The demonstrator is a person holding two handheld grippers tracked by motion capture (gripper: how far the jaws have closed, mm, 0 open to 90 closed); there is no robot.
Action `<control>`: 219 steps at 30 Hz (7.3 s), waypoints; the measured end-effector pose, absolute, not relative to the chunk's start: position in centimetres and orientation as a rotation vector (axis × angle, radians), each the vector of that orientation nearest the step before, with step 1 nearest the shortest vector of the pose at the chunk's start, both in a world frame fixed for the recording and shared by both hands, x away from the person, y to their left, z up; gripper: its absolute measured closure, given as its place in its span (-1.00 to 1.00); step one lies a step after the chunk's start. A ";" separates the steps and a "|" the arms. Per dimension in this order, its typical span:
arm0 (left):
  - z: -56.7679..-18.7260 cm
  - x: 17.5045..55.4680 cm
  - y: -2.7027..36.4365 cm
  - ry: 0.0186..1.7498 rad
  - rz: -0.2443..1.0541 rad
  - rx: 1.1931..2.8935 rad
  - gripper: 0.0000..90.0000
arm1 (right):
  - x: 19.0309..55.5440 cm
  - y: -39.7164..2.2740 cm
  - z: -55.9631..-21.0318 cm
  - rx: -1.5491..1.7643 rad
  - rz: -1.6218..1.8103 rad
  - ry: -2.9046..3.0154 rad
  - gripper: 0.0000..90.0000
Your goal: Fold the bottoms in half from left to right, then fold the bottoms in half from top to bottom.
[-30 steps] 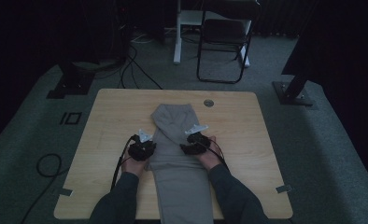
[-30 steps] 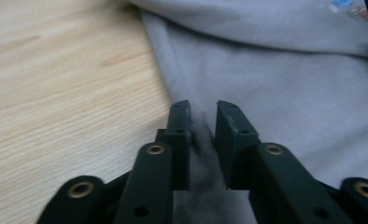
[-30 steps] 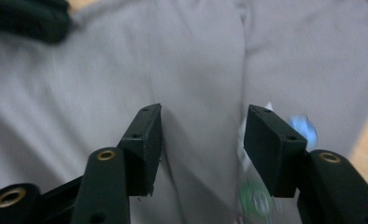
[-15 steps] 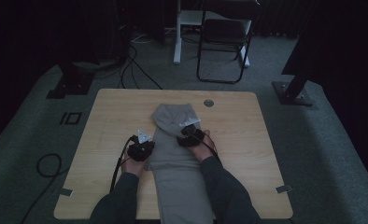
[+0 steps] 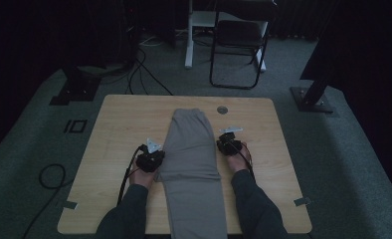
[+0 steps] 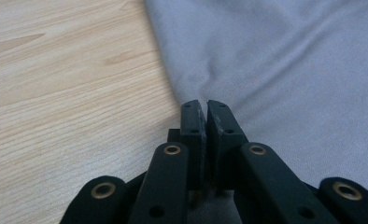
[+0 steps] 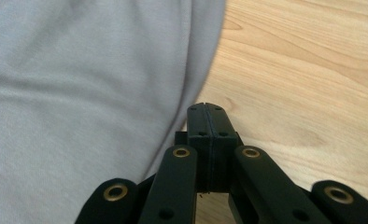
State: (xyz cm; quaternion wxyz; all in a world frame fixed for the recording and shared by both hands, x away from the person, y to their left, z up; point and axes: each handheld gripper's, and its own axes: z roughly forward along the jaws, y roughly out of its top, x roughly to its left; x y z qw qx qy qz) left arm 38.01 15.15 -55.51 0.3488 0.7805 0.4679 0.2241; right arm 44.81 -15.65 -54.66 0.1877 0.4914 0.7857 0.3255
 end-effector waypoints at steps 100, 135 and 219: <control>-54.1 34.8 14.2 1.093 0.416 2.061 0.29 | 35.7 -15.3 -55.2 1.207 1.047 2.316 0.70; -54.8 42.4 13.0 1.221 0.420 2.063 0.87 | 44.7 -11.7 -54.1 1.322 0.960 2.300 0.20; -54.5 42.3 10.7 1.070 0.522 2.160 0.91 | 43.5 -13.8 -54.3 1.207 0.945 2.349 0.90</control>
